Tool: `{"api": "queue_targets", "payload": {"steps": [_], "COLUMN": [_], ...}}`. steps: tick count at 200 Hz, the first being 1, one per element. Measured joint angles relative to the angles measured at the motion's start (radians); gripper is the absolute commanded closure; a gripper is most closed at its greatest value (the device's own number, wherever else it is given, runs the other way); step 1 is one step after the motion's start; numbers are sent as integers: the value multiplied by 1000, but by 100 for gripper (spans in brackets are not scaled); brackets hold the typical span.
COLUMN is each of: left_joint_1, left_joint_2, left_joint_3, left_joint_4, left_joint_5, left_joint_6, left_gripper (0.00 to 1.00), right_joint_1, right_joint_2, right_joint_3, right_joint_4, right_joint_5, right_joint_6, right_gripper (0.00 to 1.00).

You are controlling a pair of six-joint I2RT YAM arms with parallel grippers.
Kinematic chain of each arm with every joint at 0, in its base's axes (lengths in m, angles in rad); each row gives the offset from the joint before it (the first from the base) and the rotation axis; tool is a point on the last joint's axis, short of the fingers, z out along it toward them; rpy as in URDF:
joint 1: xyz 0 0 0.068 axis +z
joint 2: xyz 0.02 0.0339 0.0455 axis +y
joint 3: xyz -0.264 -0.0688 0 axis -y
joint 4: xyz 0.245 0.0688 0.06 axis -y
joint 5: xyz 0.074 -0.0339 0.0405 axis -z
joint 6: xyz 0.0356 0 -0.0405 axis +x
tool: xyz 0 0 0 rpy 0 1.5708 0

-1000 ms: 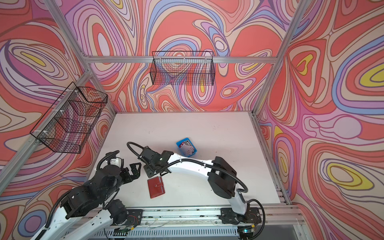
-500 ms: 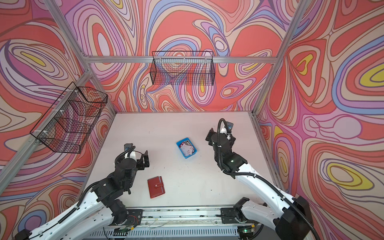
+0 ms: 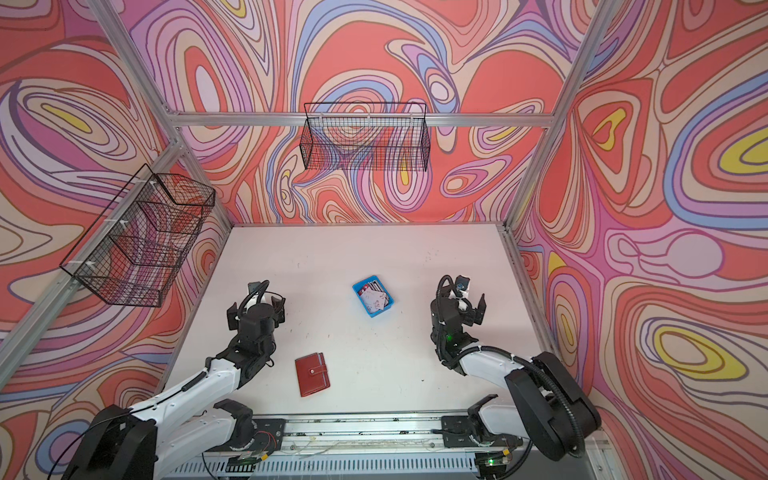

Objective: Put the credit cards into the card holder

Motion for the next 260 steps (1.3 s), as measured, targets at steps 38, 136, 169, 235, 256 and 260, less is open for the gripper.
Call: {"api": "queue_targets", "payload": {"steps": [38, 136, 169, 235, 256, 260], "left_joint_1": [86, 117, 150, 216, 220, 220], "left_joint_2": [183, 447, 442, 484, 485, 487], "left_joint_3": [-16, -8, -4, -8, -7, -6], "left_joint_4": [149, 561, 570, 624, 601, 605], "left_joint_5": [35, 198, 256, 394, 414, 417], "left_joint_6": [-9, 106, 99, 72, 66, 66], "left_gripper": [0, 0, 0, 0, 0, 0], "right_joint_1": [-11, -182, -269, -349, -350, -350], "right_joint_2": [116, 371, 362, 390, 391, 391], "right_joint_3": [-32, -72, -66, -20, -1, -1], "right_joint_4": [271, 652, 605, 535, 520, 517], "right_joint_5": [20, -280, -448, -608, -621, -623], "right_joint_6": [-128, -202, -134, -53, -48, -47], "right_gripper": [2, 2, 2, 2, 2, 2]}}
